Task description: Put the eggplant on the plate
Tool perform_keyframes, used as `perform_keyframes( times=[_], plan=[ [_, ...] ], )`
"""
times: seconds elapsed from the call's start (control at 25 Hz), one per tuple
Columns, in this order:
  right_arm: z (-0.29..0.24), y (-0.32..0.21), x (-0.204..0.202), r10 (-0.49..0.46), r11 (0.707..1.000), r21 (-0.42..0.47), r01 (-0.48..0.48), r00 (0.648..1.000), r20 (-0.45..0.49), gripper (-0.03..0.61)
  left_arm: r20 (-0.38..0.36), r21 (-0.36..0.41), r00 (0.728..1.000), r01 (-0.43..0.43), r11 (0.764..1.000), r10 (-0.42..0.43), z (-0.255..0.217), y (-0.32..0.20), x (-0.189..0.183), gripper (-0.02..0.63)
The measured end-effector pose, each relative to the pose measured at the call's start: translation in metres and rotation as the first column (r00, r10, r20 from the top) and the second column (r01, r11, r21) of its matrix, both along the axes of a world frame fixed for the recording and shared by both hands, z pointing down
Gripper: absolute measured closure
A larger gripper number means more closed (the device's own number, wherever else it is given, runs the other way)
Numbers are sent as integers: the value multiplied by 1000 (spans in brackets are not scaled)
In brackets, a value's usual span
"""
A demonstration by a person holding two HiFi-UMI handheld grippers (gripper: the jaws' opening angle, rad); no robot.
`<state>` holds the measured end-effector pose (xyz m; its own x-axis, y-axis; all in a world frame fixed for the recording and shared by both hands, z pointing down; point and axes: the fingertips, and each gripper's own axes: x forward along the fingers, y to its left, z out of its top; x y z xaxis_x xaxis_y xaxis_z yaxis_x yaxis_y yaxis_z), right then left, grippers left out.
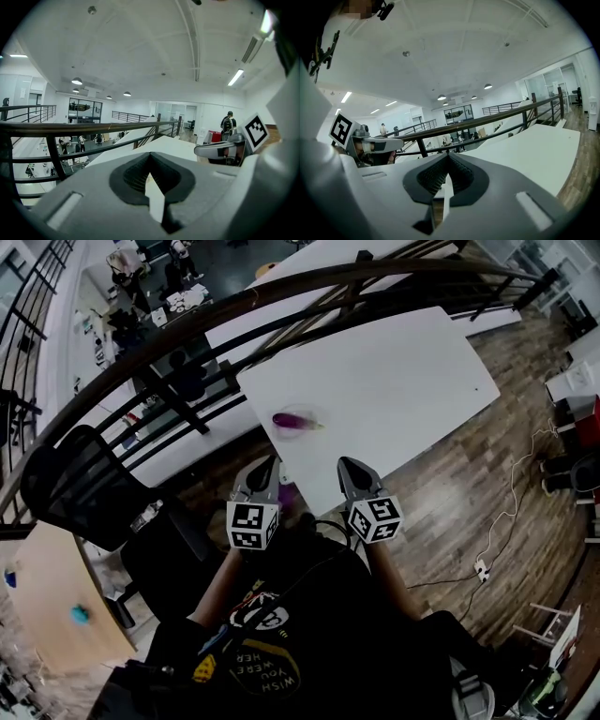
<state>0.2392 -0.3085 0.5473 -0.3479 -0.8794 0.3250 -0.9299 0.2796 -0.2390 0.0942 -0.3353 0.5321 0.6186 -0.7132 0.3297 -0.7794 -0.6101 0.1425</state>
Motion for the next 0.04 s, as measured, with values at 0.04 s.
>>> perform_keyframes(
  times=[0.04],
  plan=[
    [0, 0, -1, -2, 1000, -1, 2, 1000, 1, 576, 1, -1, 1000, -2, 1000, 2, 0, 1, -1, 609]
  ],
)
